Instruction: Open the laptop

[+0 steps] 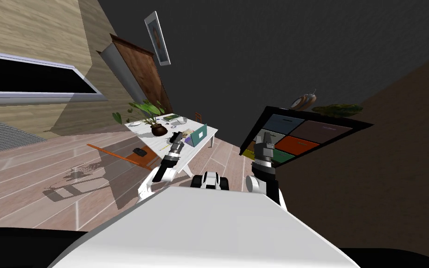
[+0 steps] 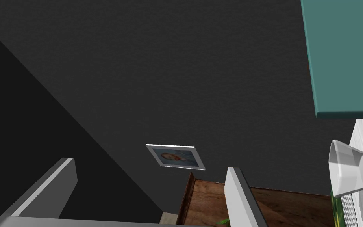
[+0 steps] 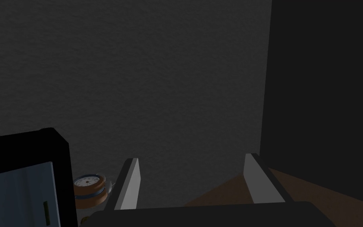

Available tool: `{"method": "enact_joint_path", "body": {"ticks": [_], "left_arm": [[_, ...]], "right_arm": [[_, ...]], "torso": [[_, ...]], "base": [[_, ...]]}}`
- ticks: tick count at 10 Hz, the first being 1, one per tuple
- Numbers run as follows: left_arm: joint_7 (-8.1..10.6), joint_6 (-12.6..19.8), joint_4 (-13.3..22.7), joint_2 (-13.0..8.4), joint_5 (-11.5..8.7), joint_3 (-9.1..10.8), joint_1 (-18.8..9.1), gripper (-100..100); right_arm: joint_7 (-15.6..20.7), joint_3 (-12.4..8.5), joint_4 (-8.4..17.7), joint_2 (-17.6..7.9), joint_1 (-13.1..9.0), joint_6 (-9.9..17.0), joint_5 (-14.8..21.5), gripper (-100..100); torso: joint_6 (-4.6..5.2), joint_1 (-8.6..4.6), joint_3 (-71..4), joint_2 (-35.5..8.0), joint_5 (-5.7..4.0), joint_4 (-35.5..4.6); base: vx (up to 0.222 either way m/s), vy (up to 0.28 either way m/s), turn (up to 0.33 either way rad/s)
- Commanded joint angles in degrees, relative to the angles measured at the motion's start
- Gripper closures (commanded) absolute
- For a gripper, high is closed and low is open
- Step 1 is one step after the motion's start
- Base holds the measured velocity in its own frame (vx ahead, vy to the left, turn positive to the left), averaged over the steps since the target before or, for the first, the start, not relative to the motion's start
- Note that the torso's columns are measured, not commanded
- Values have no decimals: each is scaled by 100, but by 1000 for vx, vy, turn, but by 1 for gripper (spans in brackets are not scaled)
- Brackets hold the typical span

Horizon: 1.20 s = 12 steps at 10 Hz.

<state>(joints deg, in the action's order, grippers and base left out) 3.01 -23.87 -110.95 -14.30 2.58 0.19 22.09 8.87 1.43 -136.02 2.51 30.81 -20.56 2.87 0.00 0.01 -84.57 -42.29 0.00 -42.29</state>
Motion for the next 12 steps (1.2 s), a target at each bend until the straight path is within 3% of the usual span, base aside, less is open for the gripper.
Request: {"method": "enact_joint_path", "body": {"ticks": [1,12], "left_arm": [[-27,5,294,-142,46,11,-75,-100],[-137,27,1804,-943,254,81,-544,-100]], "right_arm": [[0,0,0,0,0,0,0,0],[0,0,0,0,0,0,0,0]], "torso": [[1,-2,0,0,0,0],[0,0,2,-2,0,-1]], "base": [[36,11,-90],[38,16,-98]]}}
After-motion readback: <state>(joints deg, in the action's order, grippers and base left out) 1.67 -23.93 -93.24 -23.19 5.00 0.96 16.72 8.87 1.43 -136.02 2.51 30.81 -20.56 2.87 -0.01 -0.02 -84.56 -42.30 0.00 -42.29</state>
